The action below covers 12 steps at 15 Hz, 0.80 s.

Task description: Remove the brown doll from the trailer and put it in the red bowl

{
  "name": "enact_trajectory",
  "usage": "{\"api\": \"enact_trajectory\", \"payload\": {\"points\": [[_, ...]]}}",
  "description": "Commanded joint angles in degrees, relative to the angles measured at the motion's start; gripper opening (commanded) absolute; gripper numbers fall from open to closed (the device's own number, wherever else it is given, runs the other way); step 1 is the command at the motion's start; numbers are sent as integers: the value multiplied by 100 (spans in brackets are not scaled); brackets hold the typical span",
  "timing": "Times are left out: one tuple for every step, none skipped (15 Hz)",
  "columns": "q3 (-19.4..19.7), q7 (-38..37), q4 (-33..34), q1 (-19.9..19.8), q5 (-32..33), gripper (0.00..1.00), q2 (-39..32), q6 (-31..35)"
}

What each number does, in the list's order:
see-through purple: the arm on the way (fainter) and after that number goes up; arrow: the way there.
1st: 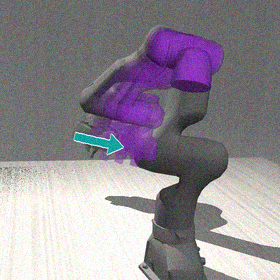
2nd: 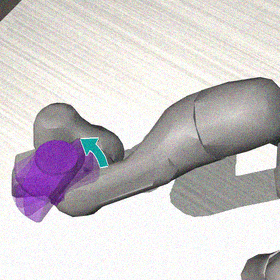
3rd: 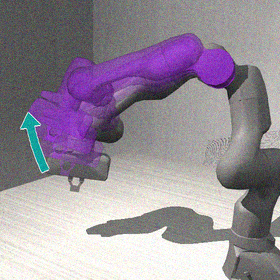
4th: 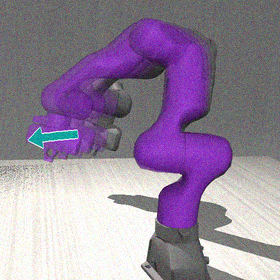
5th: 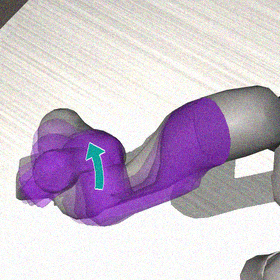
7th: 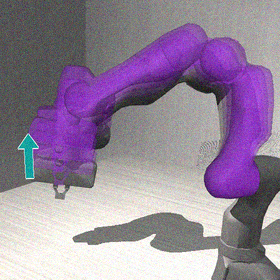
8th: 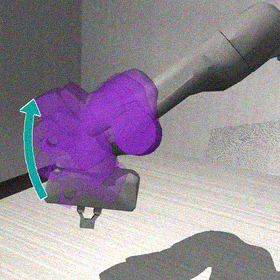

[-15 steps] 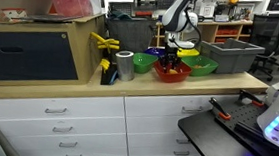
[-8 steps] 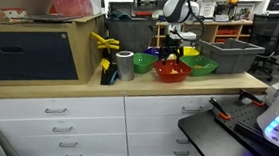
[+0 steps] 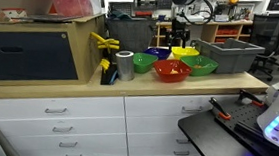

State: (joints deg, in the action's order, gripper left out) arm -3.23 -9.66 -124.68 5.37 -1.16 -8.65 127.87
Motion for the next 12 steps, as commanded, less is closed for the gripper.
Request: {"api": "enact_trajectory", "payload": {"points": [[101, 85, 267, -147, 13, 100, 188, -535], [126, 124, 355, -195, -50, 100, 196, -661], [152, 128, 447, -233, -73, 100, 214, -781], [173, 121, 549, -264, -93, 100, 225, -910], [197, 145, 644, -307, -130, 100, 247, -1011], [217, 135, 738, -342, -135, 100, 276, -1118], [238, 137, 852, -381, -136, 100, 310, -1269], [249, 147, 952, -410, -162, 100, 344, -1428], [268, 145, 1049, -437, -158, 100, 395, -1602], [279, 127, 1145, -447, -152, 100, 446, -1764], [293, 143, 1229, -470, -154, 100, 507, -1910], [299, 110, 1309, -471, -132, 100, 567, -2058]]}}
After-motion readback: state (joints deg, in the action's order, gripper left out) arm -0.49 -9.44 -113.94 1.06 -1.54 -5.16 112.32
